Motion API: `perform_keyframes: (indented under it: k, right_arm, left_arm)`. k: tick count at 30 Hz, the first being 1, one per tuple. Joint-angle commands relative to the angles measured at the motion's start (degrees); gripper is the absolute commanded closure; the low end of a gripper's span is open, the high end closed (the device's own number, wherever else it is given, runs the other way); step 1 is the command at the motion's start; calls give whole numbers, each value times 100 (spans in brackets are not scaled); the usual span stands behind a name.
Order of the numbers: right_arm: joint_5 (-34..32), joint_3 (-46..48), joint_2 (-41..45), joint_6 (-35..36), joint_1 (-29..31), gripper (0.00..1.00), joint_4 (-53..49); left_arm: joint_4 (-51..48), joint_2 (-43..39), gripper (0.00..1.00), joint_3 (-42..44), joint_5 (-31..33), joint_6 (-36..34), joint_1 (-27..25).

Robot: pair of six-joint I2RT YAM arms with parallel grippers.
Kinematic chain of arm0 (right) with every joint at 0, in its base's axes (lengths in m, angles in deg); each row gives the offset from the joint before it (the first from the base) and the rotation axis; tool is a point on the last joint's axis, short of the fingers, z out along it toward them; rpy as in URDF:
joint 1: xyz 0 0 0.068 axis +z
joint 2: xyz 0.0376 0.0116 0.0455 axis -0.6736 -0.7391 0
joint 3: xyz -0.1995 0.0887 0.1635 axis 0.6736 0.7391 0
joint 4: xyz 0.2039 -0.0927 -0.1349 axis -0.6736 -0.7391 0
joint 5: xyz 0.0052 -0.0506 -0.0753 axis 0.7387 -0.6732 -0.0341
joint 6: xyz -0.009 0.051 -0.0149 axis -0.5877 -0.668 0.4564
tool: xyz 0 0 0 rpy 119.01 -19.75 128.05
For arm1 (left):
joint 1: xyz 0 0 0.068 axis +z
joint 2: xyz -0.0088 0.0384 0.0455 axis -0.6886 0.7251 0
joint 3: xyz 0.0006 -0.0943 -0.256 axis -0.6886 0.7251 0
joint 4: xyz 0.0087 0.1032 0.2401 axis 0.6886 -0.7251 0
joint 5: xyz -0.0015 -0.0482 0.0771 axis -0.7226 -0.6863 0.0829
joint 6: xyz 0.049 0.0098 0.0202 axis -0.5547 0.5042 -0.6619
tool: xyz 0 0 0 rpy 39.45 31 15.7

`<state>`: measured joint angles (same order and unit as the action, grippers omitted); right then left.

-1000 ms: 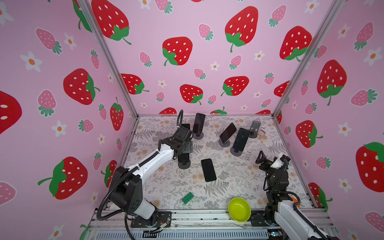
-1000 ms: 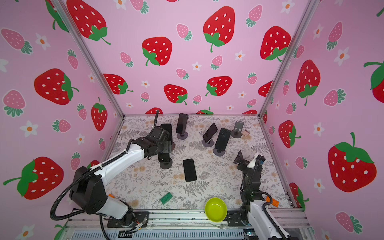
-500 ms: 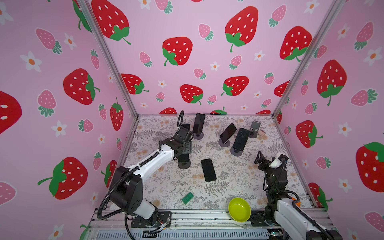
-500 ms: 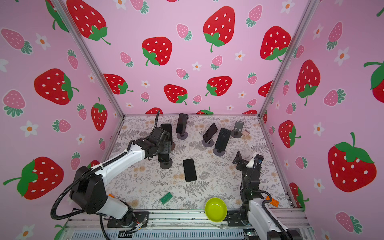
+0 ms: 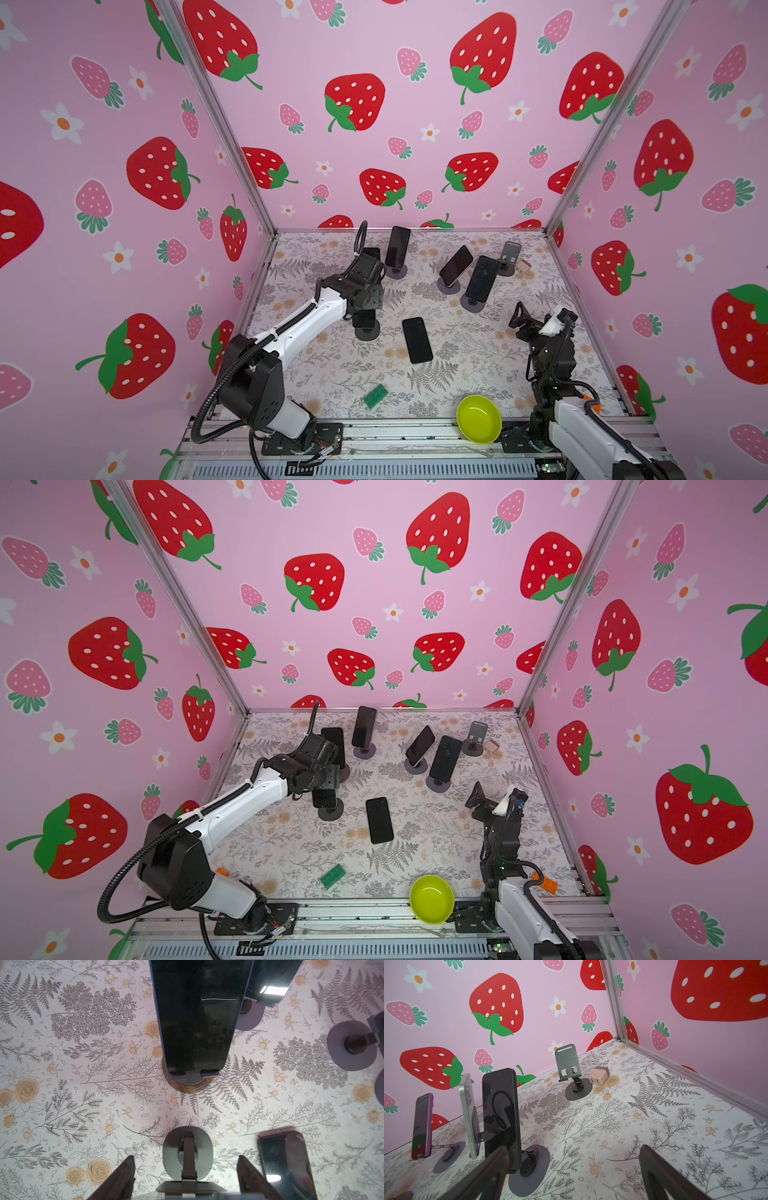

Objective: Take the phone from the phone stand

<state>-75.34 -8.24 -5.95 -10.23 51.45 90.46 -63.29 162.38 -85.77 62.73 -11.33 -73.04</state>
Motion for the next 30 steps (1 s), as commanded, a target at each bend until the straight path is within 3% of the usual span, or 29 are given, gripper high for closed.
perform_keyframes:
  k: [1,19,30]
  right_arm:
    - [-104,54,25,-90,21,0,124]
    - [-79,111,-176,-115,17,1,356]
    - [-378,149,-196,-366,-3,0,245]
  left_arm:
    - [-168,-275,34,-303,-148,-14,-18]
    - [-685,-360,35,-1405,-716,-154,-220]
    - [-549,366,35,-2077,-889,-176,-472]
